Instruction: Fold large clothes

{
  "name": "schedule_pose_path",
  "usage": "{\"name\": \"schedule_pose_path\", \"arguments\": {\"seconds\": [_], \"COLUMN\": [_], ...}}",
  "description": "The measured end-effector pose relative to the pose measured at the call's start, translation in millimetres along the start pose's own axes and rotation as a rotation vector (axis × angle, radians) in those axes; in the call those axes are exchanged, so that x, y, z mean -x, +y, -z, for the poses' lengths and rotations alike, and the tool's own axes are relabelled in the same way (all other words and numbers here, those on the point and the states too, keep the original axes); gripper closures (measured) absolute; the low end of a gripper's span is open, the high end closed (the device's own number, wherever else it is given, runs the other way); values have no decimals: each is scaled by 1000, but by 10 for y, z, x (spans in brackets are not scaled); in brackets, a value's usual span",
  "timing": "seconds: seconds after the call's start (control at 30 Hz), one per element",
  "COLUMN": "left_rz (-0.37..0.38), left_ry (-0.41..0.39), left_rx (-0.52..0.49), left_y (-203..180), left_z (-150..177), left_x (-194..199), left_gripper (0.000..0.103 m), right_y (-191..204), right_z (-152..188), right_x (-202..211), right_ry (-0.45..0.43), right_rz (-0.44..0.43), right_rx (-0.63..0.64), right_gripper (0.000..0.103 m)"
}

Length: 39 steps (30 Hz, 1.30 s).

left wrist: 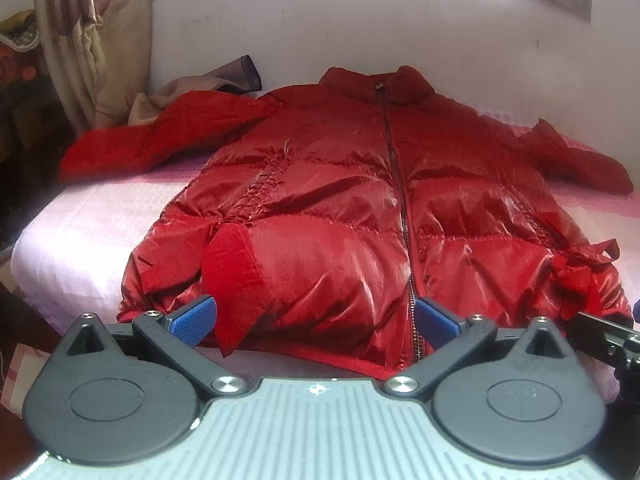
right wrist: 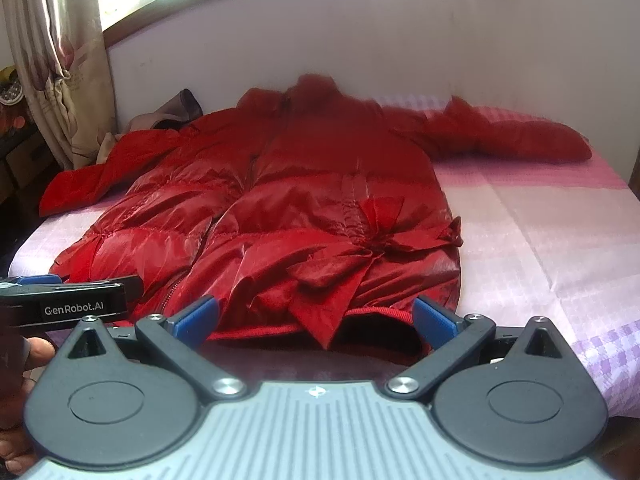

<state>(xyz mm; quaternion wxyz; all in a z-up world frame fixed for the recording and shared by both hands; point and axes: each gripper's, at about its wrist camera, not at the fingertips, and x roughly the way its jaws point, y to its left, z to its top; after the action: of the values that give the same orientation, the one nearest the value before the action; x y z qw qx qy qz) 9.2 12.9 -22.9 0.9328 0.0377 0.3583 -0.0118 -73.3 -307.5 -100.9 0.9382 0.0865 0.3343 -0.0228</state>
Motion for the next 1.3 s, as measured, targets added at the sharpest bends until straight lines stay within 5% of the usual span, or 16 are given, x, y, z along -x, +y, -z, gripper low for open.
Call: {"name": "schedule_pose_path", "arguments": {"seconds": [1.3], "left_rz": [10], "left_ry": [32], "left_rx": [-12], "left_y": [-33], "left_z": [27], "left_x": [47], "left_gripper": [0], "right_y": [153], "right_z": [47], "right_x": [-36], "right_ry": [34], "right_rz": [-32], "right_rx": [26], "right_gripper": [0]}}
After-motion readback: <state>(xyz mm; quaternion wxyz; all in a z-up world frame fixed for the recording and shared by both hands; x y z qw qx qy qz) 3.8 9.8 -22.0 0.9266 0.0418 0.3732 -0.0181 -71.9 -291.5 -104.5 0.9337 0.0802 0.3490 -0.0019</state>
